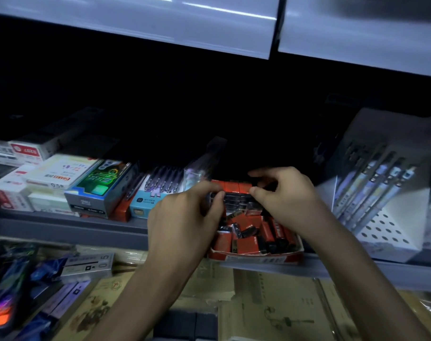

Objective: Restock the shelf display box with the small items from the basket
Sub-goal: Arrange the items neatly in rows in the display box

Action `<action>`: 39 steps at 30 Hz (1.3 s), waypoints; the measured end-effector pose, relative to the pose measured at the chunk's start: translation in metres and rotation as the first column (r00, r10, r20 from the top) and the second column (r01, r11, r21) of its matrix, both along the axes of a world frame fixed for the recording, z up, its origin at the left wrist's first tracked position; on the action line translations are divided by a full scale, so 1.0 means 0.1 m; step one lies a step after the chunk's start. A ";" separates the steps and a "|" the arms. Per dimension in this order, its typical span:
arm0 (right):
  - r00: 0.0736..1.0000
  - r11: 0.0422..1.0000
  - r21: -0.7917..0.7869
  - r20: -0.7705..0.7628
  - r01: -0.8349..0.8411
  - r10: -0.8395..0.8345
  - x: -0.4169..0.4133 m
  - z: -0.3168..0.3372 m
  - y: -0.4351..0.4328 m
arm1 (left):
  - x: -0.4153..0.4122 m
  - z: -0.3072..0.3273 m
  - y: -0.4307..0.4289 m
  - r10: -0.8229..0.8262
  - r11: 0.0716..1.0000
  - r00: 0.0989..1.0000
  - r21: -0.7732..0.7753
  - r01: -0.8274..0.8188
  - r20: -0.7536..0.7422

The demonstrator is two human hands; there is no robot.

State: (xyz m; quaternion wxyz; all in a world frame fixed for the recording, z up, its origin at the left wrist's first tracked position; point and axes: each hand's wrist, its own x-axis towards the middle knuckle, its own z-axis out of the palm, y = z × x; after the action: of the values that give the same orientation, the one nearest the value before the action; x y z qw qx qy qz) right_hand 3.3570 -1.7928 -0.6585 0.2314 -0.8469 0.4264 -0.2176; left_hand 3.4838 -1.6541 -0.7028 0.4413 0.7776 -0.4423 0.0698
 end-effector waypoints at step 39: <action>0.989 0.986 -0.090 0.022 -0.140 0.143 -0.41 0.12 0.16 | 0.00 0.11 0.04 -0.300 0.952 0.891 0.159 0.260 0.340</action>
State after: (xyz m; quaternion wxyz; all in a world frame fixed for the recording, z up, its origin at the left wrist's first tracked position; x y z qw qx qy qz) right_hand 3.3164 -1.7773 -0.6463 0.2147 -0.8813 0.3518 -0.2311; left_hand 3.4838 -1.6503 -0.6922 0.3148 0.7027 -0.6262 0.1224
